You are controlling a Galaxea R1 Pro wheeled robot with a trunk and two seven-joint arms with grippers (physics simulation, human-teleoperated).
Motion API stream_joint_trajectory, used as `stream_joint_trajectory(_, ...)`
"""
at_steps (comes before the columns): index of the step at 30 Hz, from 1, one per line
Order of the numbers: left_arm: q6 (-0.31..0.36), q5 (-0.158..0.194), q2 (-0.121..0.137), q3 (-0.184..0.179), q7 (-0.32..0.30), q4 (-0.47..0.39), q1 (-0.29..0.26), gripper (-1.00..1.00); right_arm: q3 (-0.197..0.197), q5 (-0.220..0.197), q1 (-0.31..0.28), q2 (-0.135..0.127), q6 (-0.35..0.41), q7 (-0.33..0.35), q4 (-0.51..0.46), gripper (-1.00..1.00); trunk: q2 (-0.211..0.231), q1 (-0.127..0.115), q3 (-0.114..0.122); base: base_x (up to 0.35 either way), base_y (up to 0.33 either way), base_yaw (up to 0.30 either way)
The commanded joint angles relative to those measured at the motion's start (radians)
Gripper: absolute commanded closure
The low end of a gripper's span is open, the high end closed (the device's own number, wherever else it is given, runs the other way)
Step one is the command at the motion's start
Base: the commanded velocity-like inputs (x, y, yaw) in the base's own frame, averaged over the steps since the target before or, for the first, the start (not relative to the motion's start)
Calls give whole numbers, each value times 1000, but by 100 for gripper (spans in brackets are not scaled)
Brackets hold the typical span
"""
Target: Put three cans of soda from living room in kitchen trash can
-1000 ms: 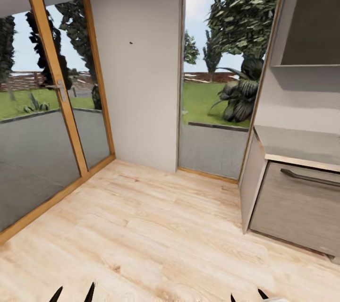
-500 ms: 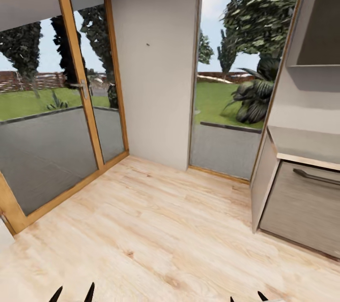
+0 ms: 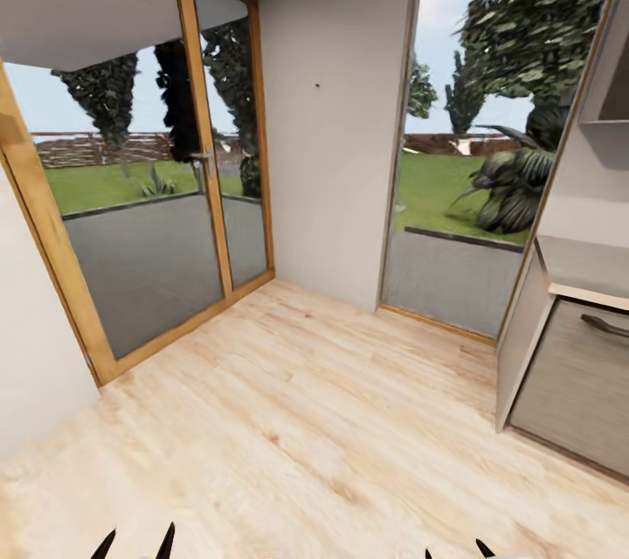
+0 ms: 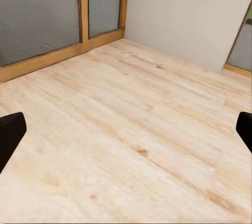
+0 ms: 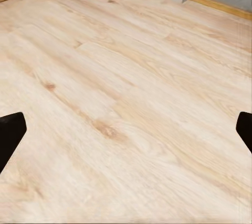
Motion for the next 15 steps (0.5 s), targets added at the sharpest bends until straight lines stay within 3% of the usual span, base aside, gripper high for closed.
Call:
stream_joint_trajectory(1,0,0,0,0,0,0,0,-100,0,0,0,0,0,0,0,-100,0,0,0,-321,25,257)
stream_joint_trajectory(8,-1,0,0,0,1,-1,0,-100,0,0,0,0,0,0,0,-100,0,0,0,-323,63,250)
stream_joint_trajectory(15,-1,1,0,0,0,-1,1,-100,0,1,0,0,0,0,0,-100,0,0,0,-323,105,40)
